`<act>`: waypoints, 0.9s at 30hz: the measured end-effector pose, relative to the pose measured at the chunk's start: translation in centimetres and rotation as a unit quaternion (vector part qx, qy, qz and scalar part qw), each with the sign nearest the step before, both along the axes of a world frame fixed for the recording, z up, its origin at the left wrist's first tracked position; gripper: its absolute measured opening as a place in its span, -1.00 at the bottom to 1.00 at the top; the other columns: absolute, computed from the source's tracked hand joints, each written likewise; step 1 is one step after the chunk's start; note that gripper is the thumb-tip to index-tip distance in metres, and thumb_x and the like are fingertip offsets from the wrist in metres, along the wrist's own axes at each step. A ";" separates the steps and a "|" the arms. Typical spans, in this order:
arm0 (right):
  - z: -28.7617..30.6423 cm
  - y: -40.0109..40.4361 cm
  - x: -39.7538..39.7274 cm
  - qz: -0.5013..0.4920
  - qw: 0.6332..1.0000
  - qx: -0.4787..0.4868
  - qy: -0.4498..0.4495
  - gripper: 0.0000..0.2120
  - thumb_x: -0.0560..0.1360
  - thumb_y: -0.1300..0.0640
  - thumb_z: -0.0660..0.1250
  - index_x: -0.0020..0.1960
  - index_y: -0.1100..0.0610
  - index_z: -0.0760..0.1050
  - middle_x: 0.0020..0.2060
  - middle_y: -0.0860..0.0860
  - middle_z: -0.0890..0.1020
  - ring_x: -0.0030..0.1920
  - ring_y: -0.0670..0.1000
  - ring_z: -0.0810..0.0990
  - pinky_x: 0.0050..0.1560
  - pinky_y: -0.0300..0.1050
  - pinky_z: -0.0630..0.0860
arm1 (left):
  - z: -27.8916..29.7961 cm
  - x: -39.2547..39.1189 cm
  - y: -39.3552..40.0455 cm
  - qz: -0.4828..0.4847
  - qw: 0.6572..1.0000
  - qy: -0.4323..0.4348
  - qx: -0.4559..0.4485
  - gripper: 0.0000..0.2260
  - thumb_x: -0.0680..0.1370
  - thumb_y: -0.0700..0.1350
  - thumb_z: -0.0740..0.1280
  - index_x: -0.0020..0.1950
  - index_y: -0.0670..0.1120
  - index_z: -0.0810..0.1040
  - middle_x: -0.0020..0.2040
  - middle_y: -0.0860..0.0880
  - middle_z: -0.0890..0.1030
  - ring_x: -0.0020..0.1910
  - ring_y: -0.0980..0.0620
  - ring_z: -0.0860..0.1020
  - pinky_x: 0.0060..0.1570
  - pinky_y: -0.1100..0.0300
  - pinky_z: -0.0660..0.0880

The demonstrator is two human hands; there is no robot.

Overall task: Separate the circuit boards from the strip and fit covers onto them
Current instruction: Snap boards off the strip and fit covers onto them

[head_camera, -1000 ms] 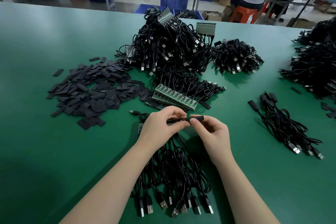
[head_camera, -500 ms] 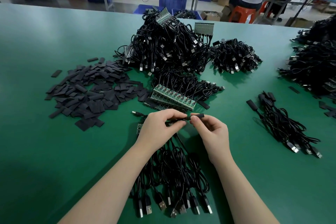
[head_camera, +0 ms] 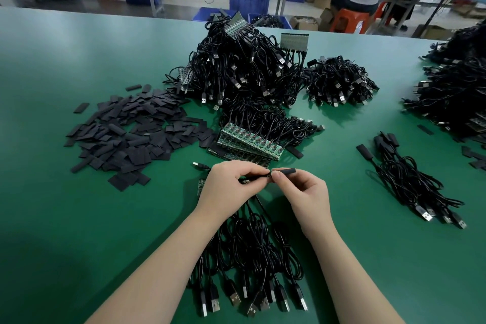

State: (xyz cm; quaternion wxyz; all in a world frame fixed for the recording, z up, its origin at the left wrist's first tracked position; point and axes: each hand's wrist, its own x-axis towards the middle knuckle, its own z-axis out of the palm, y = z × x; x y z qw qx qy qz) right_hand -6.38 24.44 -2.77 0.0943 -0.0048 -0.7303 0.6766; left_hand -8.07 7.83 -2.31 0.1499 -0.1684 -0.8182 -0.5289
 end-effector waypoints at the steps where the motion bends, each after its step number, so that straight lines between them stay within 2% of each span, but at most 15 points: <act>1: 0.0 0.0 0.0 -0.001 1.000 -0.002 0.000 -0.91 0.47 0.11 0.50 -0.17 -0.07 0.71 -0.24 0.09 0.71 -0.26 -0.07 0.55 -0.22 -0.25 0.47 | 0.0 0.0 0.0 0.000 1.000 0.010 -0.008 -0.88 0.42 -0.10 0.50 -0.07 0.07 0.73 -0.13 0.29 0.66 -0.11 0.31 0.62 -0.11 0.46 0.48; 4: -0.1 0.0 0.1 0.002 1.000 -0.005 -0.001 -0.91 0.47 0.12 0.49 -0.18 -0.04 0.71 -0.21 0.00 0.73 -0.22 -0.09 0.58 -0.19 -0.27 0.50 | 0.1 0.1 0.1 0.004 1.000 0.018 -0.012 -0.88 0.41 -0.12 0.50 -0.09 0.07 0.72 -0.14 0.29 0.66 -0.13 0.30 0.62 -0.13 0.46 0.47; 10: -0.1 -0.1 0.1 -0.010 1.000 -0.006 0.003 -0.88 0.48 0.14 0.49 -0.20 -0.05 0.71 -0.21 -0.06 0.74 -0.25 -0.15 0.59 -0.21 -0.33 0.50 | 0.0 0.1 0.1 0.004 1.000 0.005 0.001 -0.86 0.41 -0.08 0.48 -0.10 0.15 0.68 -0.17 0.30 0.66 -0.15 0.26 0.63 -0.15 0.44 0.48; 16: 0.0 0.0 0.0 -0.007 1.000 -0.008 0.001 -0.86 0.49 0.16 0.47 -0.21 -0.03 0.70 -0.19 -0.09 0.74 -0.24 -0.16 0.60 -0.19 -0.32 0.52 | 0.0 0.1 0.0 0.012 1.000 0.020 -0.016 -0.89 0.41 -0.08 0.50 -0.10 0.08 0.72 -0.19 0.34 0.64 -0.14 0.30 0.62 -0.12 0.45 0.47; 19: -0.1 0.0 0.0 -0.006 1.000 0.004 -0.004 -0.91 0.48 0.14 0.48 -0.21 0.05 0.68 -0.20 0.00 0.73 -0.23 -0.09 0.56 -0.20 -0.24 0.49 | 0.2 0.2 0.0 0.014 0.999 0.041 -0.030 -0.89 0.40 -0.07 0.51 -0.08 0.05 0.73 -0.25 0.40 0.60 -0.12 0.34 0.61 -0.10 0.48 0.45; 24: -0.2 -0.1 0.0 -0.004 1.000 0.016 0.001 -0.90 0.47 0.13 0.49 -0.22 0.02 0.68 -0.21 0.06 0.72 -0.26 -0.08 0.55 -0.24 -0.26 0.47 | 0.2 0.3 -0.1 0.007 0.999 0.041 -0.013 -0.87 0.41 -0.06 0.50 -0.07 0.01 0.74 -0.17 0.21 0.70 -0.12 0.31 0.63 -0.07 0.37 0.52; 27: -0.3 0.0 -0.1 0.000 1.000 0.024 0.003 -0.89 0.47 0.12 0.50 -0.23 -0.01 0.68 -0.23 0.06 0.71 -0.29 -0.09 0.54 -0.26 -0.27 0.47 | 0.2 0.3 0.0 0.002 0.999 0.042 -0.004 -0.86 0.40 -0.06 0.50 -0.05 0.01 0.74 -0.15 0.24 0.69 -0.13 0.31 0.63 -0.09 0.38 0.51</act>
